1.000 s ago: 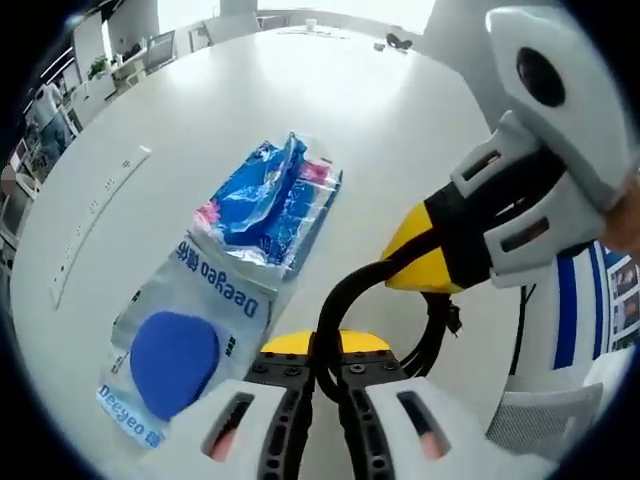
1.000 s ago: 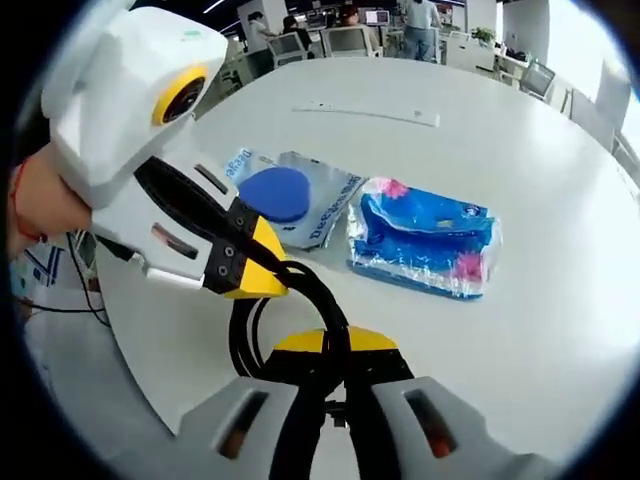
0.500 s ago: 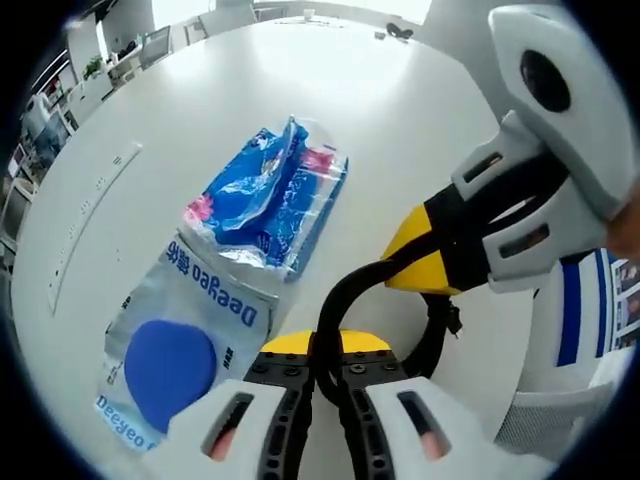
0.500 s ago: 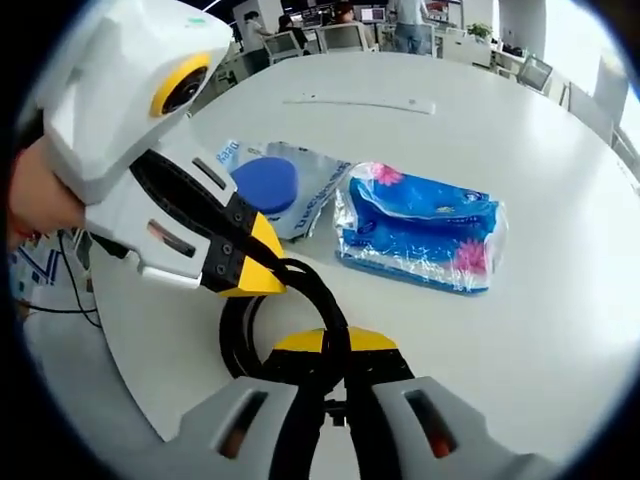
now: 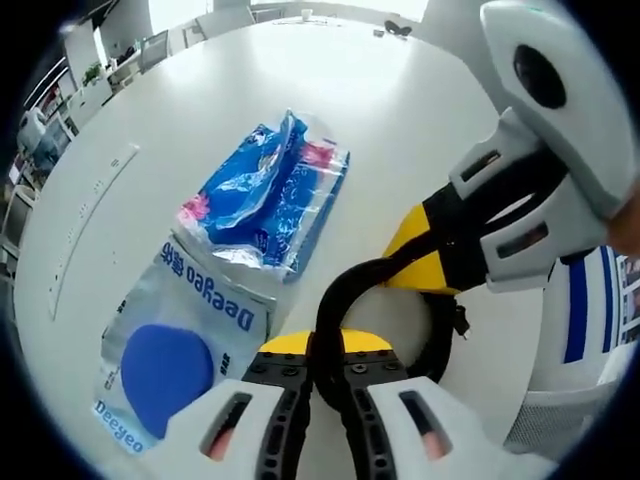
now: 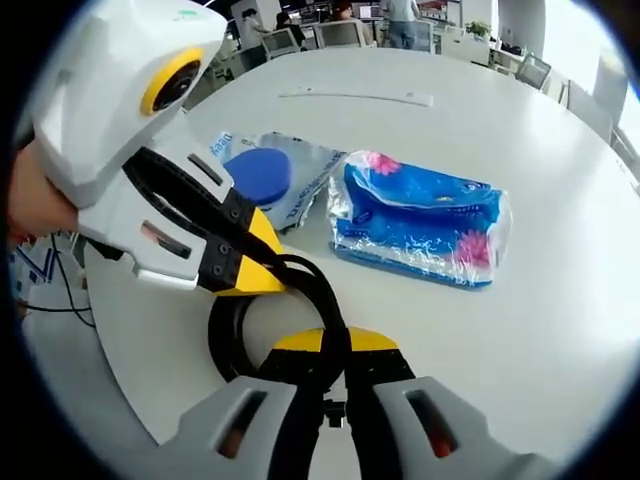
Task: Arrange the tabletop items into an orderly group along one side of the table until the central work area is clear of visible clutter.
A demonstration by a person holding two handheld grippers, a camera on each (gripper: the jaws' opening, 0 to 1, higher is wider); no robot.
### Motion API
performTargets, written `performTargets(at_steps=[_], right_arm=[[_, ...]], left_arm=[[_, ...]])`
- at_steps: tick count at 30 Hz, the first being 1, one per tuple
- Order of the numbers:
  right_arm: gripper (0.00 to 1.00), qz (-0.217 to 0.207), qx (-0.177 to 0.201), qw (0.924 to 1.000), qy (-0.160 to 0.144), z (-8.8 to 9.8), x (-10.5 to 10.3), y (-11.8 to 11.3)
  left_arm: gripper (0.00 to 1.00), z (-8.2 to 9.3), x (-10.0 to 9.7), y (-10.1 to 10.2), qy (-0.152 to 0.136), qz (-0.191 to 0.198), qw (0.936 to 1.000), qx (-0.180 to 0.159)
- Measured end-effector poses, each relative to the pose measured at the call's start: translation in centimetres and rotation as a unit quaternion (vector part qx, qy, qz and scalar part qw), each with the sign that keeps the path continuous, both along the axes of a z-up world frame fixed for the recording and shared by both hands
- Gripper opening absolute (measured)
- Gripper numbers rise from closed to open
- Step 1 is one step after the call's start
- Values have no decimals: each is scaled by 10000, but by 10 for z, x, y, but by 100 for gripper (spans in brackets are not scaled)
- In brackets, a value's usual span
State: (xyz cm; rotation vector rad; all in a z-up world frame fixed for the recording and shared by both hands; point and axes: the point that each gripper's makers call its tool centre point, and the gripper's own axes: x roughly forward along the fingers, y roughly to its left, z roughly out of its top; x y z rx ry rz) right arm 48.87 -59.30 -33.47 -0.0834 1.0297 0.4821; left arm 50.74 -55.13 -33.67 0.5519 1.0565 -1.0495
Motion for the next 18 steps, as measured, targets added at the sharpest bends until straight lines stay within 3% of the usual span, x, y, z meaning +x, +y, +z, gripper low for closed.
performTargets(at_steps=[18], right_arm=[[7,42,-90,9999,-42,-3,1,-1]], left_arm=[[11,-2,2,4,-29,41,10000,9]])
